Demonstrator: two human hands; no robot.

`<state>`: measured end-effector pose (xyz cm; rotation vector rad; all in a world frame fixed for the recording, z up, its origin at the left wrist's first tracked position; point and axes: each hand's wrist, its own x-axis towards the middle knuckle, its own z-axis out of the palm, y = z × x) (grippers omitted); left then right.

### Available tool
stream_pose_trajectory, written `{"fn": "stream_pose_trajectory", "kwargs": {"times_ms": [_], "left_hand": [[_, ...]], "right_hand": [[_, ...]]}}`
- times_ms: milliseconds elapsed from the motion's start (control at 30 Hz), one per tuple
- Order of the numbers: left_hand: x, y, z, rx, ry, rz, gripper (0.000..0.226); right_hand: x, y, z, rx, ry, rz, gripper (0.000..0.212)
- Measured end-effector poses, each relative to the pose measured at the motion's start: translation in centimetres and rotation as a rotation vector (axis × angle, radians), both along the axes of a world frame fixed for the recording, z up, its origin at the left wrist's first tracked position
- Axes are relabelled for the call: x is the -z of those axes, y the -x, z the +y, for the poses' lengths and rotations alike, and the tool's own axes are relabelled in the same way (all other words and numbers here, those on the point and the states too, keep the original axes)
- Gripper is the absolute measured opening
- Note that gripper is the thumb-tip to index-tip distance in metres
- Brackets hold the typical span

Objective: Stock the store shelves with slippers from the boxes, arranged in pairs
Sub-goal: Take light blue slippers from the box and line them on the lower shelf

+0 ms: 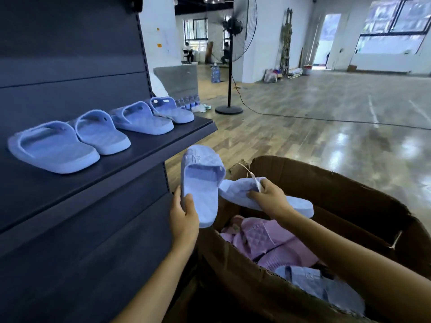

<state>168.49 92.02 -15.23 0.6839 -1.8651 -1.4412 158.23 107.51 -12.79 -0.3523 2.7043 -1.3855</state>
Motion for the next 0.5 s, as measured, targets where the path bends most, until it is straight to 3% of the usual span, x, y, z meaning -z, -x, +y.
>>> {"fn": "stream_pose_trajectory", "kwargs": {"times_ms": [133, 233, 333, 500], "left_hand": [[-3.5, -2.1, -1.4, 0.018, 0.070, 0.128, 0.040], [-6.3, -3.3, -3.5, -0.006, 0.107, 0.195, 0.041], [-8.9, -4.7, -6.1, -0.055, 0.086, 0.261, 0.039], [-12.7, -8.7, -10.5, -0.178, 0.049, 0.341, 0.035]], "right_hand": [[-3.2, -3.0, -2.9, -0.134, 0.286, -0.169, 0.039], [-5.6, -5.6, -5.4, -0.293, 0.419, -0.256, 0.020], [-7.5, -8.0, -8.0, -0.461, 0.291, -0.090, 0.027], [-9.8, -10.9, -13.0, -0.573, -0.042, 0.379, 0.061]]}}
